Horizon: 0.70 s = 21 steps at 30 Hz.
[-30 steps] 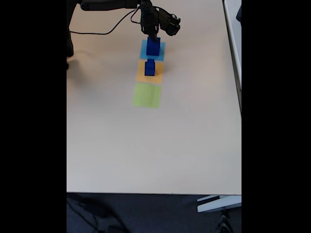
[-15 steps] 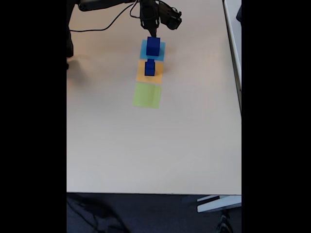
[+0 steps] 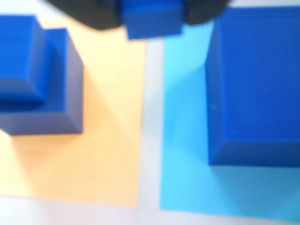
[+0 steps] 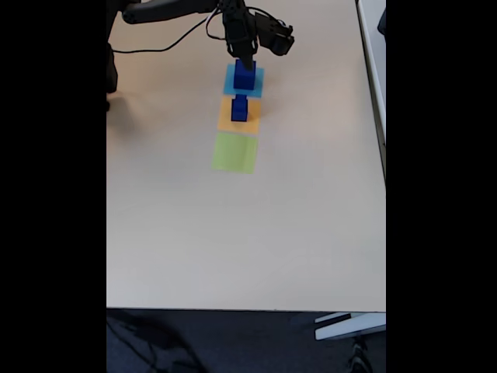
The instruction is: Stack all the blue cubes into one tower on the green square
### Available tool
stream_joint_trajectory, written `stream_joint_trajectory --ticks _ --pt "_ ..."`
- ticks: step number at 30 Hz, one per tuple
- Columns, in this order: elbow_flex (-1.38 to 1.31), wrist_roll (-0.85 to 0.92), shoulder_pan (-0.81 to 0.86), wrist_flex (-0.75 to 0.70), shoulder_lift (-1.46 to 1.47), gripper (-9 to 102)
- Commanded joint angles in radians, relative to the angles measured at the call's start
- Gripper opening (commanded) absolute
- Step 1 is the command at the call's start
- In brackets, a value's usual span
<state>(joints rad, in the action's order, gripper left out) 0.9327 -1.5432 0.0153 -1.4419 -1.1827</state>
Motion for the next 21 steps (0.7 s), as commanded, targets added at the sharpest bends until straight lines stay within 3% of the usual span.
stream_joint_trajectory --ticks 1,21 --pt "-0.029 0.026 0.02 -0.003 -0.101 0" --pt "0.029 0.091 0.112 -0.006 -0.072 0"
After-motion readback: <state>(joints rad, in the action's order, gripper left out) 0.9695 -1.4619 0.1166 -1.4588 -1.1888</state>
